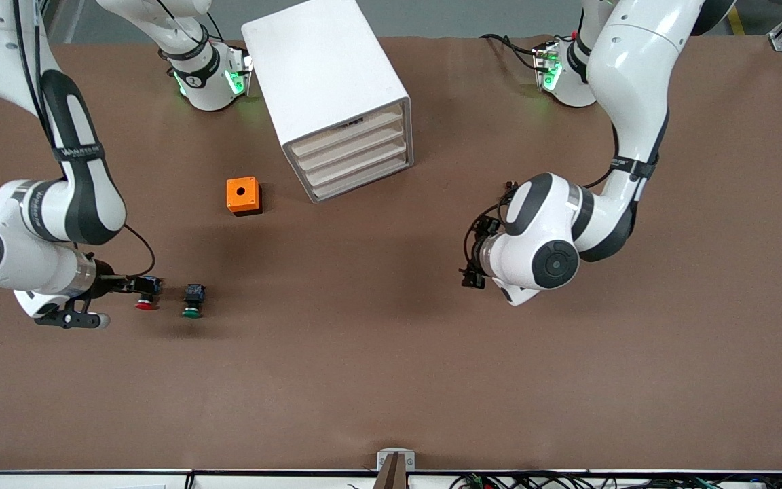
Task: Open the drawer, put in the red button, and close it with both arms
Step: 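Reach the left gripper to the drawer while the right gripper reaches the red button, then grasp the drawer handle with the left gripper while the right gripper grasps the red button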
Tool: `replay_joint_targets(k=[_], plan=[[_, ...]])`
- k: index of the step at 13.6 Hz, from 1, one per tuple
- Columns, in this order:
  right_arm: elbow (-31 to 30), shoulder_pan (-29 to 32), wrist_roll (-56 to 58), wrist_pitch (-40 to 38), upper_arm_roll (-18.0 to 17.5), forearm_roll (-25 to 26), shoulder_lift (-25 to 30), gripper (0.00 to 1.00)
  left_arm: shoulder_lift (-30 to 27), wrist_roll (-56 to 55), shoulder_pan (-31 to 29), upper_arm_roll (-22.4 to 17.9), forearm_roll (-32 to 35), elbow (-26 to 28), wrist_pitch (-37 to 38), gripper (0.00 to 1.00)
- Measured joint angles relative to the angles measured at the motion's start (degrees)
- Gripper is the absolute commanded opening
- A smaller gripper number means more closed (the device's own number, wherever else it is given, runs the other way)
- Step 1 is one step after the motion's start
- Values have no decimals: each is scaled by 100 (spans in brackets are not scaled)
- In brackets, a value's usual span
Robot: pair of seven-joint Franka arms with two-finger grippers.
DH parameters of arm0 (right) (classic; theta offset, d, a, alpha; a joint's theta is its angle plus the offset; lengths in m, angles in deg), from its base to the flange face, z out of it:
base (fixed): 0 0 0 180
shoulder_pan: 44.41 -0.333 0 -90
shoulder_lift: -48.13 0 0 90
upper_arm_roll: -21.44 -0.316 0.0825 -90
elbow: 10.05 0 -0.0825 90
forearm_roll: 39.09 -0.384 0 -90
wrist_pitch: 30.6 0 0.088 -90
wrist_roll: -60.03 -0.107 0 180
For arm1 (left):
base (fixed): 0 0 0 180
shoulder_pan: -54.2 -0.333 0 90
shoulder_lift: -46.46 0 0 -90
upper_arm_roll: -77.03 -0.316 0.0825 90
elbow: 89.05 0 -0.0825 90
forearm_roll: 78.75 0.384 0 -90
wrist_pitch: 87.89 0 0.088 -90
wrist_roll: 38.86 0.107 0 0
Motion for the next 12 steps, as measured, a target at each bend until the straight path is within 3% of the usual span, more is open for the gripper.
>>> replay_joint_targets(k=[5, 9, 12], plan=[[6, 91, 3, 186, 9, 0, -547, 100, 191, -1243, 422, 1, -824, -5, -10, 100], [7, 253, 3, 179, 21, 0, -575, 100, 509, -1545, 765, 0, -2007, -6, -17, 100], [-8, 273, 2, 164, 17, 0, -658, 100, 631, -1950, 1030, 2, -2350, -5, -12, 100]])
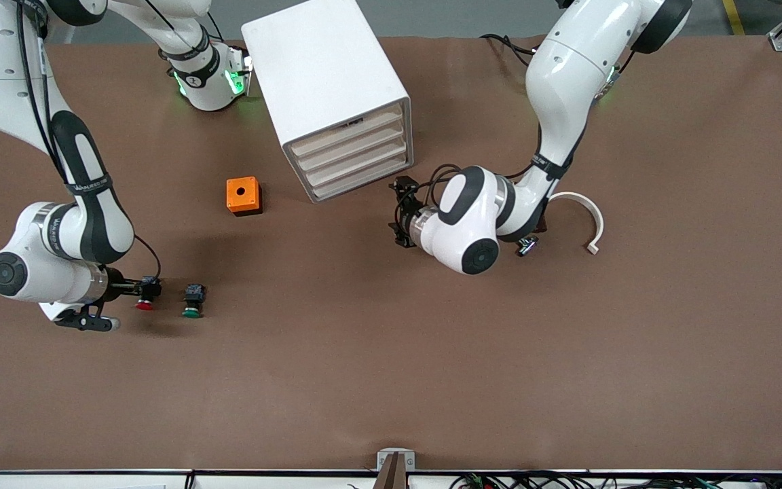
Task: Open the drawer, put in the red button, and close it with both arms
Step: 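Grasp the drawer handle with the left gripper while the right gripper grasps the red button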
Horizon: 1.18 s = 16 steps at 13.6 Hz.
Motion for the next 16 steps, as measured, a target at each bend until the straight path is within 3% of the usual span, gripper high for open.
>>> replay_joint_targets(k=[4, 7, 13, 15, 16], plan=[[-1, 0, 0, 1, 0, 0, -183, 98, 67, -1006, 255, -1, -419, 0, 127, 100], [-1, 0, 0, 1, 0, 0, -190, 67, 104, -1430, 262, -5, -880, 1, 444, 100], [0, 0, -1, 2, 1, 0, -236, 44, 261, -1716, 419, 1, -1267, 2, 834, 100], [5, 0, -1, 5, 1, 0, -238, 43, 318, -1720, 566, 10, -1354, 3, 874, 82], [9, 0, -1, 5, 1, 0, -239, 40, 346, -1720, 633, 31, -1377, 3, 905, 64]])
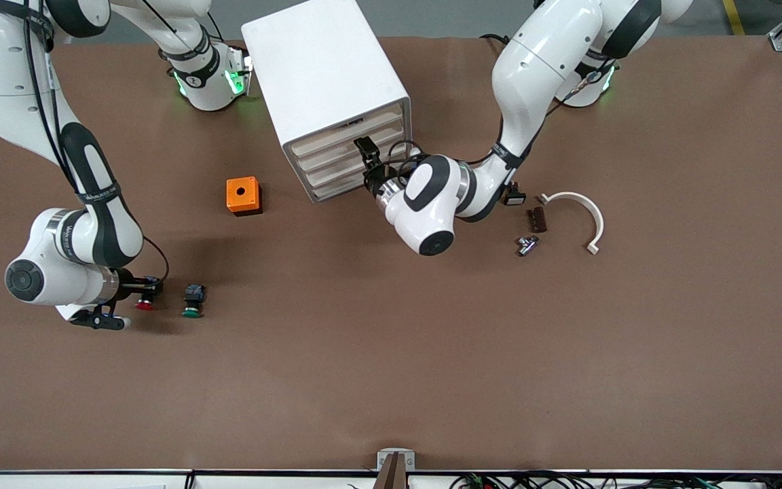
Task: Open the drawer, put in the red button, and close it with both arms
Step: 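Grasp the drawer handle with the left gripper while the right gripper grasps the red button, then pull the drawer open with the left gripper while the right gripper lifts the button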
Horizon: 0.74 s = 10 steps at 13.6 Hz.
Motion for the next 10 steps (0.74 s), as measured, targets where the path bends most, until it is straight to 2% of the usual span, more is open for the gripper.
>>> replay_joint_targets(k=[3, 4, 10], plan=[[13, 0, 0, 0, -4, 0, 0, 33, 22, -4, 40, 6, -37, -22, 38, 11], [20, 0, 0, 0, -6, 0, 0, 32, 24, -4, 31, 7, -37, -21, 67, 0], [136, -7, 0, -84, -41, 0, 113, 28, 21, -96, -8, 20, -68, -55, 193, 0]])
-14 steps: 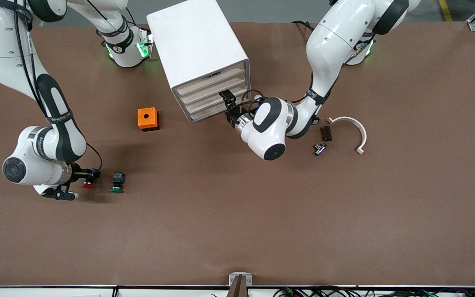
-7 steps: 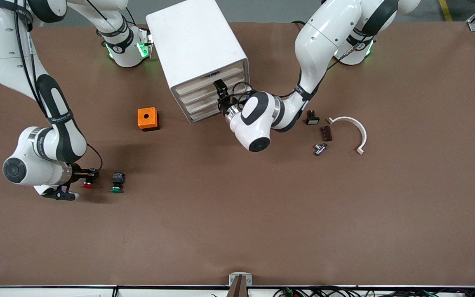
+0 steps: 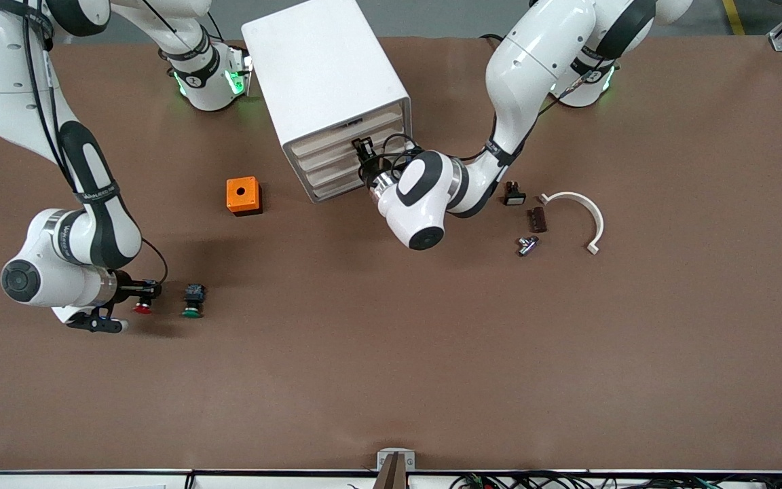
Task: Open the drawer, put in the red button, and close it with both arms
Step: 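Pull the drawer open with the left gripper while the right gripper lifts the button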
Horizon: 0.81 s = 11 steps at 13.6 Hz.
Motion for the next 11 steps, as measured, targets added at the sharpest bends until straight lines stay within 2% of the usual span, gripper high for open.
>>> replay_joint_targets(k=[6, 10, 11], plan=[[307, -62, -73, -957, -58, -3, 518, 28, 3, 7, -610, -26, 44, -48, 94, 0], [395, -519, -1114, -1832, -88, -2, 1070, 29, 17, 150, -983, -20, 44, -109, 53, 0], [399, -677, -1412, -2068, -94, -2, 1219, 29, 22, 172, -1045, -19, 44, -133, 40, 13]])
